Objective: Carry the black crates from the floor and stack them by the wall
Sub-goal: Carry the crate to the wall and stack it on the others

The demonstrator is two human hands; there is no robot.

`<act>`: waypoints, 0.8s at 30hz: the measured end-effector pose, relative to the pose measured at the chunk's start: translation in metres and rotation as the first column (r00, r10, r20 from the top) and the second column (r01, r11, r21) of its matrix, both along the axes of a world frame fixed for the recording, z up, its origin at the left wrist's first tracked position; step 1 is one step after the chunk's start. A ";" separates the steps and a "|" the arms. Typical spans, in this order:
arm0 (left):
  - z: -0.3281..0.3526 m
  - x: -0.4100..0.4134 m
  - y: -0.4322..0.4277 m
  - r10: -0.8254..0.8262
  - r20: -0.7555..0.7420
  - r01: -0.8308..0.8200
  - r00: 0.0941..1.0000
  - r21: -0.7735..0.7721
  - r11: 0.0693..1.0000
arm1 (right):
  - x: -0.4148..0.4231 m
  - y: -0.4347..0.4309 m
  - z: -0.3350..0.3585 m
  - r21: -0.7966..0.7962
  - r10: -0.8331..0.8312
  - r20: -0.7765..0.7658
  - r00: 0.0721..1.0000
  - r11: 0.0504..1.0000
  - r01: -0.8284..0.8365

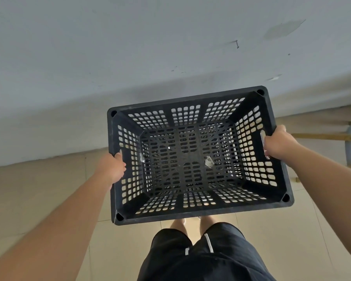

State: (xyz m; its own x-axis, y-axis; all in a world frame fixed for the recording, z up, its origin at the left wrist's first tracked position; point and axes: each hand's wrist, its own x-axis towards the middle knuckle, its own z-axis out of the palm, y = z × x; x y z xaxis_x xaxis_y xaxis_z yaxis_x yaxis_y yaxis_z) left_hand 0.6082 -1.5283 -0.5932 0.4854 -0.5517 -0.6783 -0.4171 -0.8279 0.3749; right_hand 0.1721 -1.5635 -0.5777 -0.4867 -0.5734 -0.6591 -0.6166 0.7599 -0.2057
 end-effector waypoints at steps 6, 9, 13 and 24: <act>-0.010 0.001 0.011 -0.055 0.009 0.054 0.998 0.017 0.998 | -0.004 -0.003 -0.004 0.043 0.006 0.015 1.000 0.999 -0.006; -0.011 0.000 0.008 -0.036 0.014 0.036 0.999 0.013 0.999 | -0.005 -0.001 -0.002 0.032 0.021 0.029 0.999 0.999 -0.022; -0.009 0.002 0.012 -0.083 -0.021 0.083 0.996 -0.007 0.997 | -0.009 0.004 -0.007 0.006 0.014 0.048 0.999 1.000 -0.015; -0.018 -0.010 0.026 0.059 0.031 -0.057 0.998 -0.076 0.995 | -0.006 0.002 -0.009 -0.077 0.078 0.007 0.997 0.994 -0.077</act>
State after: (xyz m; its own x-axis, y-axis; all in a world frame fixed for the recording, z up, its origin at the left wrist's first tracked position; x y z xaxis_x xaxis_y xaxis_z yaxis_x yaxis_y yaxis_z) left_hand 0.5983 -1.5025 -0.6110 0.5394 -0.5708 -0.6191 -0.3824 -0.8210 0.4239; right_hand 0.1657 -1.5613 -0.5869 -0.4324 -0.6577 -0.6168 -0.6705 0.6919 -0.2678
